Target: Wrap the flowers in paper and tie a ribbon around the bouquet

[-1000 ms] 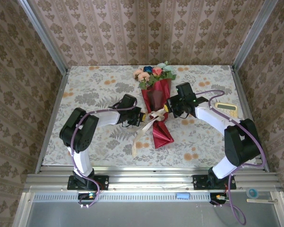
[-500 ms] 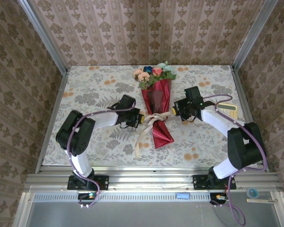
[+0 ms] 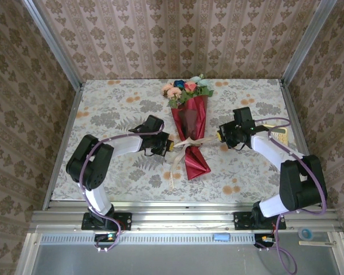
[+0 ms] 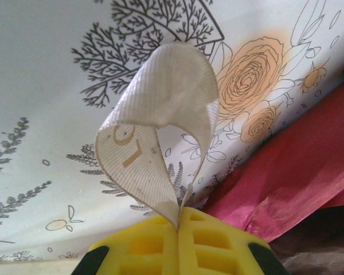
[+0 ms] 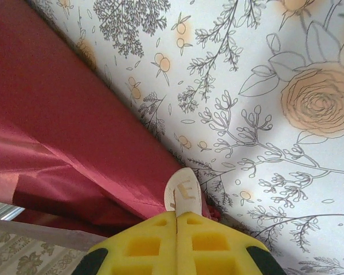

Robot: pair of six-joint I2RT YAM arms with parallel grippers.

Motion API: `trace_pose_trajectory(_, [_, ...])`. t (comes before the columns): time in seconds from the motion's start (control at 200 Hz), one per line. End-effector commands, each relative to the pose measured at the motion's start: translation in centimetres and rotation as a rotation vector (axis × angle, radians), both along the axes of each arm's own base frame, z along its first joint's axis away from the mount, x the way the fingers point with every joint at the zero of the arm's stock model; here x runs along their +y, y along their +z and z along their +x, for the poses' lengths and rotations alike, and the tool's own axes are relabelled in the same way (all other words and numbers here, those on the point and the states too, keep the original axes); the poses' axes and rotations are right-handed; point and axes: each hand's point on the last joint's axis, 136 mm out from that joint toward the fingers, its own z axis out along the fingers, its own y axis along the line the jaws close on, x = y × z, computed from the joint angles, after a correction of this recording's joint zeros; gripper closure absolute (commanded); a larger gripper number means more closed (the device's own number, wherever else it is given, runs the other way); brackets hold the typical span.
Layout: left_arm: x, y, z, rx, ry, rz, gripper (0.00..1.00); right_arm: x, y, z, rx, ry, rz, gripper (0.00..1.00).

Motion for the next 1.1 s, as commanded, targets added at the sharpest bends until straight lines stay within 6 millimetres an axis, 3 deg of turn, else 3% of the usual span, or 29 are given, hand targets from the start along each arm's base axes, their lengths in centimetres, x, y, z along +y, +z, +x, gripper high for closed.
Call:
trace_pose_trajectory(0.0, [0.2,1.1,-0.1,-0.014,-0.020,0.012,1.00,-1.5,-0.5,-0.9,0.019,-0.008,-0.060,1.00])
trace_pose_trajectory(0.47, [0.8,1.0,-0.9,0.002,-0.041,0.041,1.00,-2.5,-1.7,-1.0,0.060,-0.019,-0.072,1.00])
trace_pose_trajectory(0.835, [2.6,0.9,-1.7,0.013,-0.061,0.091,1.00,-3.8,-4.3,-0.8,0.086,-0.098,0.007,1.00])
trace_pose_trajectory(0.98, [1.4,1.7,-0.8,-0.026,-0.102,0.059,1.00,-3.3,-3.7,0.2,0.066,-0.069,0.020,1.00])
trace_pose_trajectory(1.095, [0.3,2.5,-0.3,-0.053,-0.137,0.035,1.00,-2.2,-2.7,-0.3,0.075,-0.014,0.019,0.67])
